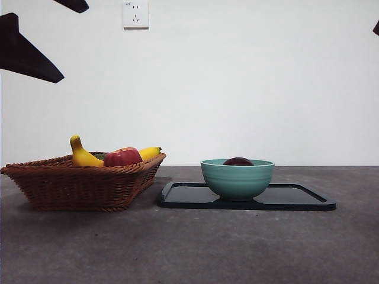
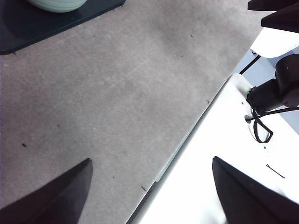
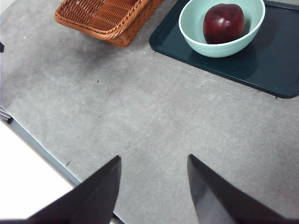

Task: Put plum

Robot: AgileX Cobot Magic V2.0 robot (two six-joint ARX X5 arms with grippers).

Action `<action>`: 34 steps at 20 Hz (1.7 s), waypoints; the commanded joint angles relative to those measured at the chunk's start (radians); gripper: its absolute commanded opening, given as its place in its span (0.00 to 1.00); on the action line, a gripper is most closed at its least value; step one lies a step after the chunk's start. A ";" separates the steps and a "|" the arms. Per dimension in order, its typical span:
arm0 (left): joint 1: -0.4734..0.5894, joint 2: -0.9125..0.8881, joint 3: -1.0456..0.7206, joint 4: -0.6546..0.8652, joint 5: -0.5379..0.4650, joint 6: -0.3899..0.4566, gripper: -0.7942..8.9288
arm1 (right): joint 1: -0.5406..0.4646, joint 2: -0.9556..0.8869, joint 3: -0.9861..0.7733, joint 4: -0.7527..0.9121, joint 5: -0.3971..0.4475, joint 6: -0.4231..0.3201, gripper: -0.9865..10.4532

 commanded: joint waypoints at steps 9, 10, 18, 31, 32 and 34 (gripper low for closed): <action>-0.032 0.035 0.067 0.195 -0.090 -0.216 0.50 | 0.005 0.003 0.003 0.011 -0.004 0.010 0.28; -0.043 0.063 0.101 0.193 -0.138 -0.217 0.50 | 0.005 0.003 0.003 0.011 -0.003 0.010 0.28; -0.079 0.481 0.499 0.170 -0.228 -0.237 0.50 | 0.005 0.003 0.003 0.013 -0.004 0.010 0.28; -0.140 1.161 1.147 0.026 -0.378 -0.205 0.49 | 0.005 0.003 0.003 0.004 0.008 0.010 0.28; -0.149 1.194 1.170 0.024 -0.397 -0.198 0.49 | 0.005 0.003 0.003 0.003 0.009 0.010 0.28; -0.165 1.241 1.187 0.035 -0.428 -0.178 0.49 | 0.005 0.003 0.003 0.000 0.009 0.010 0.28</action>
